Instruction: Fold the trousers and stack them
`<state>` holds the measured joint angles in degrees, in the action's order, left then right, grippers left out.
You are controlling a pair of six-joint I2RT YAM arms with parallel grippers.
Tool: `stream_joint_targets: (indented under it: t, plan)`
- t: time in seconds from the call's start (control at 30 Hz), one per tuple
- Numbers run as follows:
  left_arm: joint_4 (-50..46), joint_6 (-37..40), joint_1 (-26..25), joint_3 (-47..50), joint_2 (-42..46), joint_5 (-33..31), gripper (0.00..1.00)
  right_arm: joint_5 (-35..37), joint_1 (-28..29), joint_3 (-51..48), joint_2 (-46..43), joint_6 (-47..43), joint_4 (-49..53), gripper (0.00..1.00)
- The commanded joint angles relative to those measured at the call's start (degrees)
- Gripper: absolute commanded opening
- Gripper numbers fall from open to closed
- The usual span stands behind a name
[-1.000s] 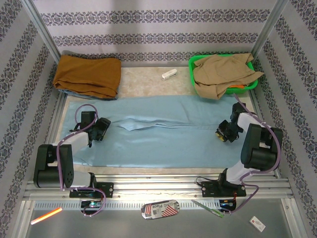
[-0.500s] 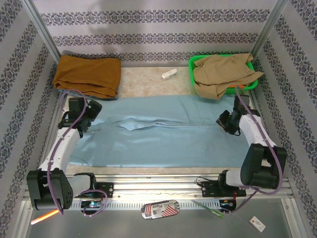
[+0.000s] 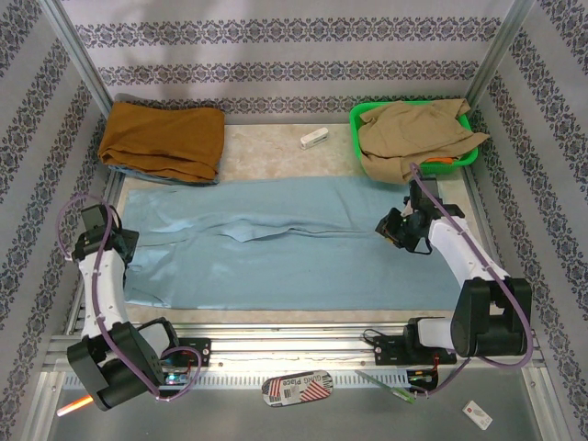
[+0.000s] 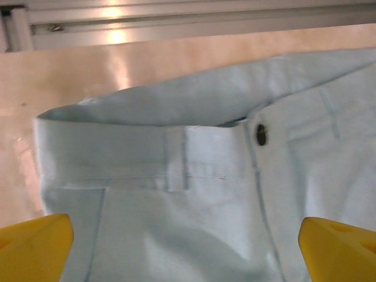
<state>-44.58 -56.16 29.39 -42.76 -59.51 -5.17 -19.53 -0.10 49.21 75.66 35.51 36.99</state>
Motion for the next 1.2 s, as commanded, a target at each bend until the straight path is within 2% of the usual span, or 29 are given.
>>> stream_joint_targets:
  t: [0.0,0.13,0.37,0.43,0.5,0.57,0.63,0.83,1.0,1.07,1.13,1.17]
  plan:
    - [-1.1,-3.54,1.0,5.48,-0.28,-0.52,0.95,-3.23,0.78,0.01,1.24,-1.34,-0.64,0.27]
    - [3.47,-4.39,1.88,9.51,-0.48,-2.25,0.92,-3.35,1.48,-0.63,0.38,-1.32,-0.72,0.28]
    - [4.37,-3.27,2.69,10.16,-1.19,-4.91,0.93,-2.69,1.66,-1.88,-2.34,-1.28,0.11,0.32]
    - [6.33,-3.51,3.06,11.28,-2.6,-3.22,0.92,-3.11,1.68,-1.3,-2.82,-1.21,0.69,0.33]
    - [10.73,-4.23,4.34,13.53,-3.34,1.43,0.91,-3.56,1.68,-0.66,-3.65,-1.23,1.24,0.36]
    - [17.43,-4.48,5.29,17.26,-2.46,5.0,0.84,-3.42,1.57,-0.33,-5.13,-0.96,1.6,0.39]
    - [20.33,-6.03,6.32,19.62,-1.03,7.49,0.82,-3.41,1.37,-0.33,-6.48,-0.77,2.02,0.41]
    - [17.71,-4.29,6.82,17.92,-0.46,7.52,0.79,-3.41,0.81,-1.63,-9.45,0.35,2.64,0.42]
    - [16.48,-3.08,6.82,17.89,-0.07,6.97,0.59,-3.56,0.76,-0.69,-9.56,0.63,3.72,0.42]
    - [17.01,-2.08,6.82,18.15,0.91,7.86,0.39,-3.49,0.73,-0.2,-9.84,0.71,4.35,0.41]
    - [16.25,-1.91,6.87,17.98,1.92,8.03,0.27,-3.31,0.79,0.05,-10.3,0.95,4.64,0.41]
    - [15.88,-1.99,6.82,17.94,2.51,8.09,0.24,-3.26,0.8,0.09,-10.59,1.02,4.73,0.41]
